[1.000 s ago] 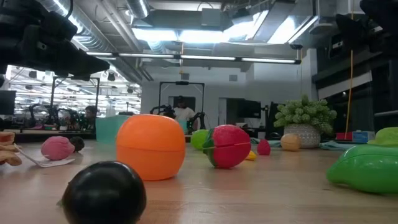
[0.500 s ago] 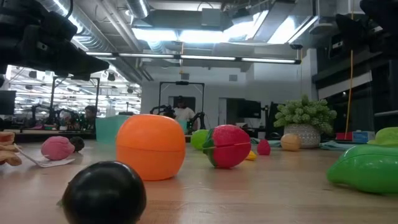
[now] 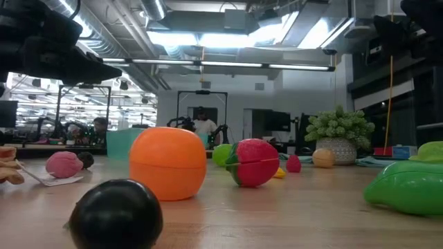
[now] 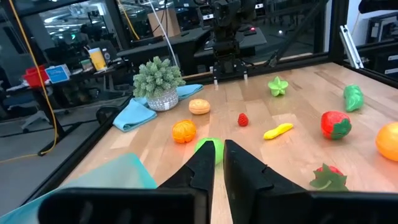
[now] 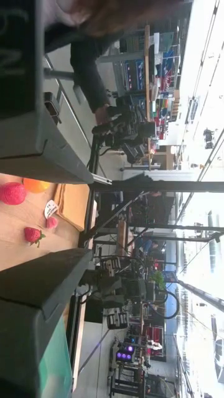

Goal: Pick and placing Produce into tupperware
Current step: Put the green starfruit into the blue bin

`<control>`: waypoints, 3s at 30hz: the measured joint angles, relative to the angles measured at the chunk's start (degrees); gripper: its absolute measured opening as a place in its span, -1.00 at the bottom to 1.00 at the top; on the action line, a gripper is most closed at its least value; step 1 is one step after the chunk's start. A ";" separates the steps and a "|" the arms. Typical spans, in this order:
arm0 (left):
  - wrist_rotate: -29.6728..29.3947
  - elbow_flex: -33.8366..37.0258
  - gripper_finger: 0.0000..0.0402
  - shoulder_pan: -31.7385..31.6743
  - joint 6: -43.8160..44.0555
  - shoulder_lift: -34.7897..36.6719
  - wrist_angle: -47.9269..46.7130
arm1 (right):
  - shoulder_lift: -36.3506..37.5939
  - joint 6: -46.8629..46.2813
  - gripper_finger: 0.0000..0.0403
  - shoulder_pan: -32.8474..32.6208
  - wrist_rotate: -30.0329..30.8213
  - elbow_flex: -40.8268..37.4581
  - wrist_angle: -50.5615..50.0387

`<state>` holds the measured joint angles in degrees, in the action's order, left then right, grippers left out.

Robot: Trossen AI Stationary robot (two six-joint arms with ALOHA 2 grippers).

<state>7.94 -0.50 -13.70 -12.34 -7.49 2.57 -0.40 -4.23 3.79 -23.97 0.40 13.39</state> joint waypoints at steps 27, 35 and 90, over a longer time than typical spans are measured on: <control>0.02 0.01 -0.66 0.00 15.52 0.00 0.27 | 0.00 -2.97 -0.10 -0.02 2.65 -0.02 -6.01; 0.02 0.01 -0.78 -0.01 13.46 0.00 0.96 | 0.00 -2.95 -0.10 -0.02 7.58 0.00 -6.10; -7.26 -14.79 -0.89 0.01 9.25 -30.44 19.13 | -6.99 12.11 -0.10 0.11 27.90 5.82 -2.58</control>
<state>0.69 -15.29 -13.70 -3.09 -37.93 21.70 -7.40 7.88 3.90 3.92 6.22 10.81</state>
